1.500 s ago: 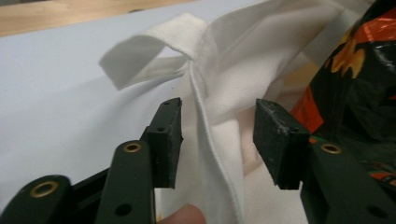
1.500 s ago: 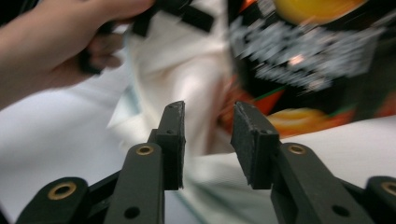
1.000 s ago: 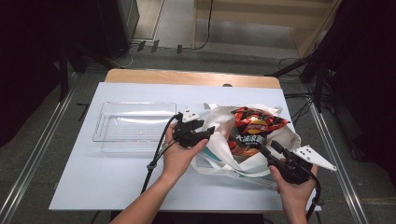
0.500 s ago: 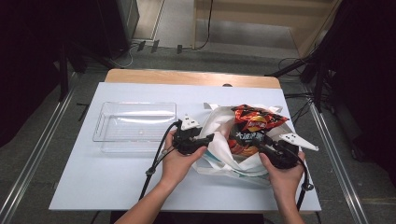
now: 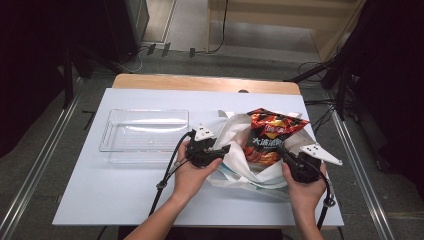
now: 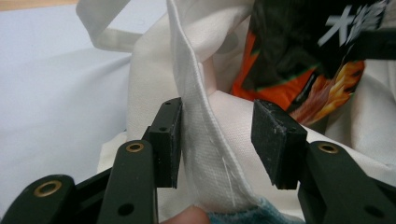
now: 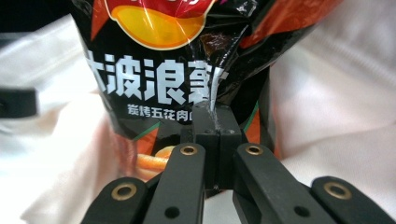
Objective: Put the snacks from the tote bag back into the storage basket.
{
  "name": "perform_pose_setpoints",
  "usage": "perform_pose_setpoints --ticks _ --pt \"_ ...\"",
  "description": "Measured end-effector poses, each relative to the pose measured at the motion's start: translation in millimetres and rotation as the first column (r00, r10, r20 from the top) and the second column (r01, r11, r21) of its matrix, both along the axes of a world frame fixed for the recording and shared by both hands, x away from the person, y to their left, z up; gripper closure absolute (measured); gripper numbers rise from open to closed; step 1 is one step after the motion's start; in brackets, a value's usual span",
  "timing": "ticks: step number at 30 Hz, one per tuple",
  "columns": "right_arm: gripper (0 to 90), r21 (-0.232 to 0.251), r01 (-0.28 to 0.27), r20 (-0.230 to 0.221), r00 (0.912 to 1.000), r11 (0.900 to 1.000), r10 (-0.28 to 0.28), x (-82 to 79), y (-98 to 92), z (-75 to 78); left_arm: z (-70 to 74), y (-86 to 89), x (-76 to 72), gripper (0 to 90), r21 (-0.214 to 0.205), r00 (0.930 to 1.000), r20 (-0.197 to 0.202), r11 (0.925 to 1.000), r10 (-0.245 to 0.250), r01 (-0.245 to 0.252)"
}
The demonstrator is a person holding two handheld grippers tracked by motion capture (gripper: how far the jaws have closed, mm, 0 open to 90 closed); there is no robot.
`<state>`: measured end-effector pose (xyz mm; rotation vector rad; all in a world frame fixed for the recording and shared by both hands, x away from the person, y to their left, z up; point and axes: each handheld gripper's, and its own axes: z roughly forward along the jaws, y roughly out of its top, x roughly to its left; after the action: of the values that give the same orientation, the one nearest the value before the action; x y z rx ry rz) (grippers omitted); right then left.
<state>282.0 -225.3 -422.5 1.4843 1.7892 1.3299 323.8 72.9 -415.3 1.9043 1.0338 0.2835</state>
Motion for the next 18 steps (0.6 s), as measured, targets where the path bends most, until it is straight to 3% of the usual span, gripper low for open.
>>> perform_pose_setpoints --ticks 3,7,18 --pt "90.0 0.022 0.007 0.07 0.9975 0.9997 -0.008 -6.6 -0.5 10.5 -0.9 0.6 0.6 54.6 -0.003 1.0 0.001 1.0 0.001 -0.001" --pt "90.0 0.042 -0.003 0.122 0.9925 0.9991 -0.002 -11.2 0.9 19.9 -2.6 2.3 0.3 54.4 0.001 1.0 -0.001 1.0 0.004 -0.004" --pt "90.0 0.105 -0.021 0.212 0.9772 0.9942 -0.001 -18.9 -1.5 42.5 -4.3 0.3 -1.5 54.2 0.011 1.0 0.001 0.9999 -0.003 0.002"
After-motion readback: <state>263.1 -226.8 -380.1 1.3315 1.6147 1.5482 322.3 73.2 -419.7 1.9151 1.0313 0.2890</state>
